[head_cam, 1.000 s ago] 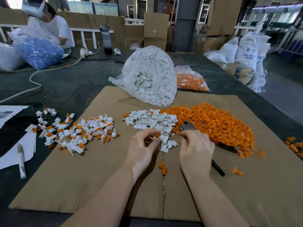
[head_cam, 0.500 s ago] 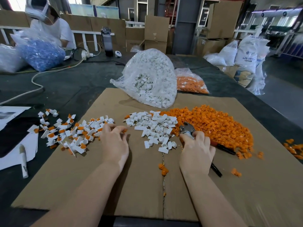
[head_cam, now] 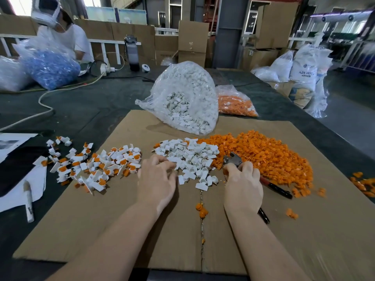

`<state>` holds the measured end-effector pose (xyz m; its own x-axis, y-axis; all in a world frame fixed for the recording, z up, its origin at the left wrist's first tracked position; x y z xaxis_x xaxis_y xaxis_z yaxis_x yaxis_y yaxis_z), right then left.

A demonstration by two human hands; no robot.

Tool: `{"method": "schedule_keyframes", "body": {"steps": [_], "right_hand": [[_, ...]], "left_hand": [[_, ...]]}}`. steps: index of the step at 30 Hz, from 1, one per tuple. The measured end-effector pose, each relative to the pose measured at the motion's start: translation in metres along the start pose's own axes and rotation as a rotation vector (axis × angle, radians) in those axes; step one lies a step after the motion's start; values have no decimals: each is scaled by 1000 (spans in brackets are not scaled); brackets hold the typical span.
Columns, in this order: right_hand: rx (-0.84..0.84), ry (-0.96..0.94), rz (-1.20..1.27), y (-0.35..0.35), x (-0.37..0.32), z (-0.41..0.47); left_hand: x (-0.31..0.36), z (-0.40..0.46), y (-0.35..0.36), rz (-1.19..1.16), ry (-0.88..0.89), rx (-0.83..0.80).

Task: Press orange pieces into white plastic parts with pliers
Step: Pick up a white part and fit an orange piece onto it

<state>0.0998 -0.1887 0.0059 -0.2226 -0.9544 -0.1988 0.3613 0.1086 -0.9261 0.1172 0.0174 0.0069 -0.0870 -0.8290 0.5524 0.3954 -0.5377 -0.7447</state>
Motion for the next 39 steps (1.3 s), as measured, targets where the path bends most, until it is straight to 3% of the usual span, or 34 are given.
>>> {"method": "schedule_keyframes", "body": {"steps": [4,27,32,35,39], "right_hand": [[0,-13,19,1,0,0],[72,-81,34,-4,-3,-3],[327,-250,403,-29,-12,-12],[298,-326,566,-30,-16,-15],[193,-278,679,-24,-13,-14]], "left_hand": [[8,-2,20,-15,-6,-137],[25,-12,27,-107,216,-288],[27,-15,20,-260,170,-261],[28,-13,19,-277,149,-230],[28,-13,17,-298,93,-182]]}}
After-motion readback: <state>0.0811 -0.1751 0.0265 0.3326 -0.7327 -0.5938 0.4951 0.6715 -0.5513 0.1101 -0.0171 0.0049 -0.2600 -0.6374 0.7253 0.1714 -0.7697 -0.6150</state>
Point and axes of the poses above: each hand's wrist, its own z-axis towards the middle knuckle, its own y-axis out of the palm, x = y × z, the point moved 8 cm from there along z, towards the middle knuckle, and after that the axes turned 1 degree about x, right-handed, at the moved point
